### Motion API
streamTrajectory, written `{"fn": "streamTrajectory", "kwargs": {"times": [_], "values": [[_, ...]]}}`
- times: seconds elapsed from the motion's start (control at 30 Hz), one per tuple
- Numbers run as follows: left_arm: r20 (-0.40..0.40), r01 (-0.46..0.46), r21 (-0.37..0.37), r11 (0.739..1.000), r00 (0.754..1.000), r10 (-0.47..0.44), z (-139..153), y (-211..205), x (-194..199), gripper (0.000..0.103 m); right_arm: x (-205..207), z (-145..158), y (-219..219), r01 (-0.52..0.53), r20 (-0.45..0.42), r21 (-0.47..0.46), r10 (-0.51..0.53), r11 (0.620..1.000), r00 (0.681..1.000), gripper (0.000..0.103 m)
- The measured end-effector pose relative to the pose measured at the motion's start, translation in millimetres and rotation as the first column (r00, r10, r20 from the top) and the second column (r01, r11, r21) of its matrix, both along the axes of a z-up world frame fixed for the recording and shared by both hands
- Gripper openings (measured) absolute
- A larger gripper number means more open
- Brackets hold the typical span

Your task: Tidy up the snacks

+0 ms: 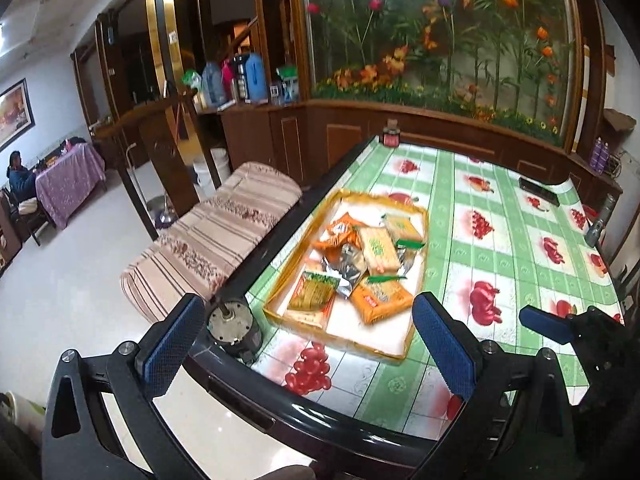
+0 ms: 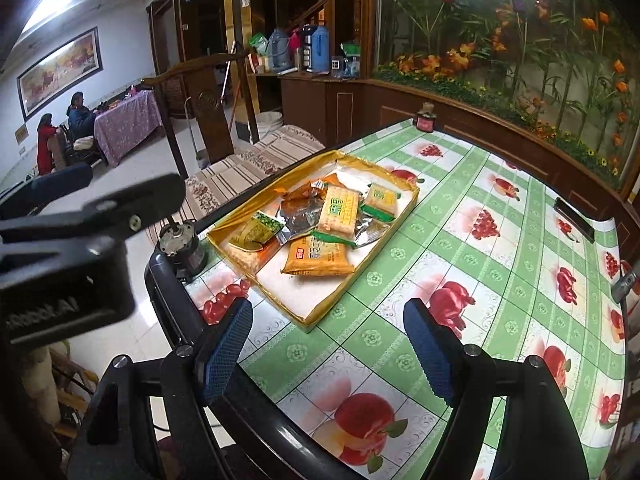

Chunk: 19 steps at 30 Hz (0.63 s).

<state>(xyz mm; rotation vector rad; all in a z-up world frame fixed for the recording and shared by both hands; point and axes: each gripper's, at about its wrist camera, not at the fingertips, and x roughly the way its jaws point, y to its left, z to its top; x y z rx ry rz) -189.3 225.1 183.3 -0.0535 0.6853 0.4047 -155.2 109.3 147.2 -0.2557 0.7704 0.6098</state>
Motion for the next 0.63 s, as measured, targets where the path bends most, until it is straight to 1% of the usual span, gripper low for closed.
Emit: {"fn": "streamTrajectory", "kwargs": {"times": [0.1, 0.4, 0.5, 0.57, 0.63], "values": [[-0.022, 0.004, -0.013, 1.000, 1.000, -0.005, -7, 5, 7, 0.103, 5, -5, 5, -0.002, -0.013, -0.011, 0.002, 1.000, 1.000, 0.080], [-0.067, 0.012, -0.021, 1.000, 0.998, -0.014, -18, 16, 26, 0.103, 15, -14, 22, -0.030, -0.036, -0.033, 0.029, 0.999, 0.999, 0.080], [-0.074, 0.028, -0.038, 0.999, 0.997, -0.030, -21, 21, 33, 0.103, 18, -18, 27, -0.047, -0.049, -0.034, 0.045, 0.998, 0.998, 0.080], [-0.096, 0.029, -0.047, 0.998, 0.995, -0.033, -24, 24, 38, 0.103, 21, -22, 31, -0.060, -0.064, -0.036, 0.058, 0.998, 0.996, 0.080], [-0.119, 0.034, -0.052, 0.998, 0.992, -0.040, -27, 25, 44, 0.103, 25, -24, 31, -0.051, -0.072, -0.035, 0.049, 0.998, 0.996, 0.080]]}}
